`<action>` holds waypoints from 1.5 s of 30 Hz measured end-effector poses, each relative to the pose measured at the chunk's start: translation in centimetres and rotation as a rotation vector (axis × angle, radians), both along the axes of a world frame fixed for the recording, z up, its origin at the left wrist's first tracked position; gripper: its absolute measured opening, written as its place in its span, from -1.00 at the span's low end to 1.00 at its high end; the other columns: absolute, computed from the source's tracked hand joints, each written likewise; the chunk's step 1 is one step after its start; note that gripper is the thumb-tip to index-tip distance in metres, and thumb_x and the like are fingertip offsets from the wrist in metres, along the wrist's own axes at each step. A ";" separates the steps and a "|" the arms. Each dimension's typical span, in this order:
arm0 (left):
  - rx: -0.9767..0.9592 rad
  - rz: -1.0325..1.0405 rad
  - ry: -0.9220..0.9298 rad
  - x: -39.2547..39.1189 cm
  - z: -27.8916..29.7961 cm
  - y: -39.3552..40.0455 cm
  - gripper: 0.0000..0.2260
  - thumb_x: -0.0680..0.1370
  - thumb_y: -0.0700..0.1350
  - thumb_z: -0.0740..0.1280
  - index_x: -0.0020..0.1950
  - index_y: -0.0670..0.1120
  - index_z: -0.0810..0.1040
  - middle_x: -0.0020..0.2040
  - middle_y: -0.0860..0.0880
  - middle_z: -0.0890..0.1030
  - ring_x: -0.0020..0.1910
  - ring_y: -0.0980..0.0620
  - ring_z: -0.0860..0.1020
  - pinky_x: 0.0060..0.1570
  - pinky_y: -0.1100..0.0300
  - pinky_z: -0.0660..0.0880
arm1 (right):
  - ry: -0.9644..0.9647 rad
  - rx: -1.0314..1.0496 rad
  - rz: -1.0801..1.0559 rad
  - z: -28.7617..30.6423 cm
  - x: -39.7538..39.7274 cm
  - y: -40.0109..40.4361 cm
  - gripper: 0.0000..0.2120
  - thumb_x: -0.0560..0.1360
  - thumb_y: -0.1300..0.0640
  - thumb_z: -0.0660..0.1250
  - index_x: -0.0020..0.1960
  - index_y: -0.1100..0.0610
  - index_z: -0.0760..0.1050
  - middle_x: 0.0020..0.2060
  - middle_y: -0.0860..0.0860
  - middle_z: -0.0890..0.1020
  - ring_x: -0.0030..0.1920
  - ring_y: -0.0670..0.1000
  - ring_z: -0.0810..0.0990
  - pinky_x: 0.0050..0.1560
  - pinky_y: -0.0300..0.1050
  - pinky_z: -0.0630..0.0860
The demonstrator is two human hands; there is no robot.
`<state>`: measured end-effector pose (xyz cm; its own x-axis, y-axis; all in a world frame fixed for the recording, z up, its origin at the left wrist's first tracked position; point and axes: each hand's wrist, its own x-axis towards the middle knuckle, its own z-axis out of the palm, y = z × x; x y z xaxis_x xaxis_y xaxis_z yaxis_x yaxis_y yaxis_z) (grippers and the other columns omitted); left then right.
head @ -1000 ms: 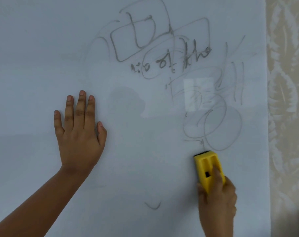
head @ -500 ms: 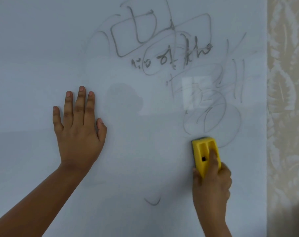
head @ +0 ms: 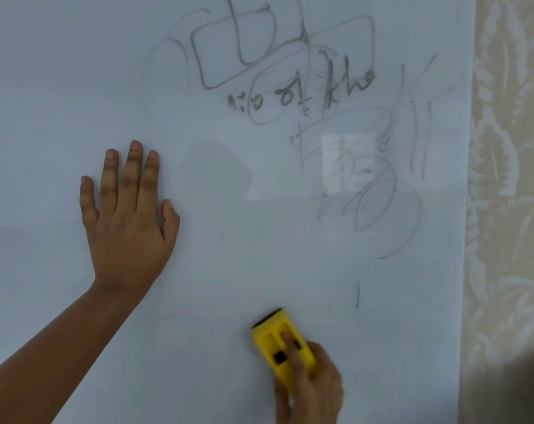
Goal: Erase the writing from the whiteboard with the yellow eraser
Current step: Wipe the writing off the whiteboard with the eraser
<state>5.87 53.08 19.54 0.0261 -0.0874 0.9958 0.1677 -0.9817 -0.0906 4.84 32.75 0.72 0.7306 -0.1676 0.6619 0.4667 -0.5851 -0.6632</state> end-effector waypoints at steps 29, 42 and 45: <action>-0.011 -0.016 -0.021 0.0 -0.3 0.0 -0.54 0.61 -0.07 0.05 0.52 -0.12 0.16 0.52 -0.13 0.19 0.51 -0.13 0.10 0.45 -0.11 -0.06 | 0.042 0.378 -0.312 2.1 3.8 -7.6 -0.27 0.35 0.29 0.46 0.42 0.06 0.20 0.16 0.43 0.37 0.14 0.42 0.39 0.15 0.25 0.37; -0.022 -0.022 -0.022 -0.1 -0.4 0.0 -0.54 0.61 -0.06 0.05 0.51 -0.12 0.18 0.52 -0.14 0.21 0.50 -0.13 0.11 0.45 -0.09 -0.08 | 0.054 0.322 -0.318 5.7 4.7 -9.1 -0.31 0.44 0.17 0.38 0.46 0.06 0.10 0.23 0.37 0.33 0.20 0.37 0.33 0.16 0.27 0.34; -0.024 -0.017 -0.015 -0.1 -0.4 -0.2 -0.54 0.61 -0.06 0.05 0.51 -0.13 0.18 0.51 -0.14 0.21 0.50 -0.13 0.11 0.45 -0.08 -0.08 | 0.102 0.544 -0.330 10.2 6.6 -12.3 -0.33 0.48 0.13 0.33 0.46 0.01 0.05 0.31 0.32 0.25 0.29 0.37 0.26 0.19 0.33 0.31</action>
